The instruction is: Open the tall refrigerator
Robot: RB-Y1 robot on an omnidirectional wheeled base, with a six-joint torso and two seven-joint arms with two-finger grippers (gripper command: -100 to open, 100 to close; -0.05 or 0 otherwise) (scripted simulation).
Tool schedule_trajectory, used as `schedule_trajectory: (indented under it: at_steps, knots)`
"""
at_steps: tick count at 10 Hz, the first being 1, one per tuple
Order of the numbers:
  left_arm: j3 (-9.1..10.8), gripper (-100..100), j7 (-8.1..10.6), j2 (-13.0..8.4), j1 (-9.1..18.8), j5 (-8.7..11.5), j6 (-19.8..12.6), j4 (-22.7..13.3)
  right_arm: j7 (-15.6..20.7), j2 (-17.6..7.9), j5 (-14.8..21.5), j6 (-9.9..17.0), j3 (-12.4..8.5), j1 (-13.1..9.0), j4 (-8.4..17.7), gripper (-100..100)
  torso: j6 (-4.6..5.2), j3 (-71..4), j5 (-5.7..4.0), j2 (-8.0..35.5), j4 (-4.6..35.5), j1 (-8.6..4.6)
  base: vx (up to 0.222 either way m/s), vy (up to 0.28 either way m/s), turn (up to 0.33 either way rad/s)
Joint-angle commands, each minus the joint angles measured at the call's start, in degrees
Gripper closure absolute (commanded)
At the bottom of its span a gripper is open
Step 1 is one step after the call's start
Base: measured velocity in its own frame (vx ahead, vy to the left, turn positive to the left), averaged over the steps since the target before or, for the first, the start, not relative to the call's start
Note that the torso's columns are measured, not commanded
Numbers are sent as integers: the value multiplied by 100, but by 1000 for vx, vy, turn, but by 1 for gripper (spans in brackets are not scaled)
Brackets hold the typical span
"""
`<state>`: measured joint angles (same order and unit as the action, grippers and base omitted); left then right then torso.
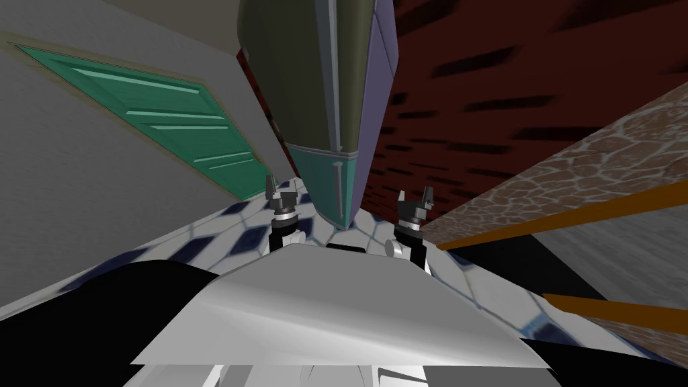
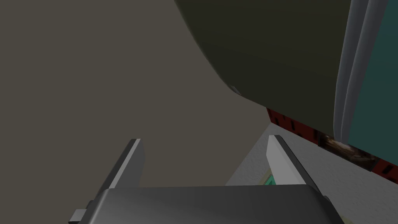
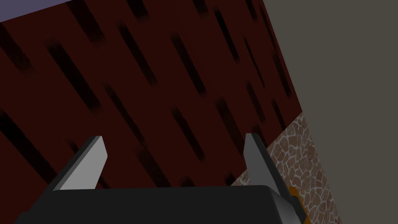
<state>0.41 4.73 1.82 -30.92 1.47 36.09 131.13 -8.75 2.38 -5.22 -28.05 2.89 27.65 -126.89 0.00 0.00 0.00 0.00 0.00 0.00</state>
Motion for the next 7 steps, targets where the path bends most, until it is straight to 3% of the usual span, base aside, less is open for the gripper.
schedule_trajectory:
  at_steps: [1, 7]
  knots:
    - [0, 0, 0, 0, 0, 0, 0, 0, 0, 0, 0, 0, 0, 0, 0, 0, 0, -467, 0, 232, 235, 0, 0, 0, 0]
    - [0, 0, 0, 0, 0, 0, 0, 1, 0, 0, 0, -1, 0, 0, -2, 0, 0, -5381, 0, 2693, 2691, 0, 0, 0, 0]
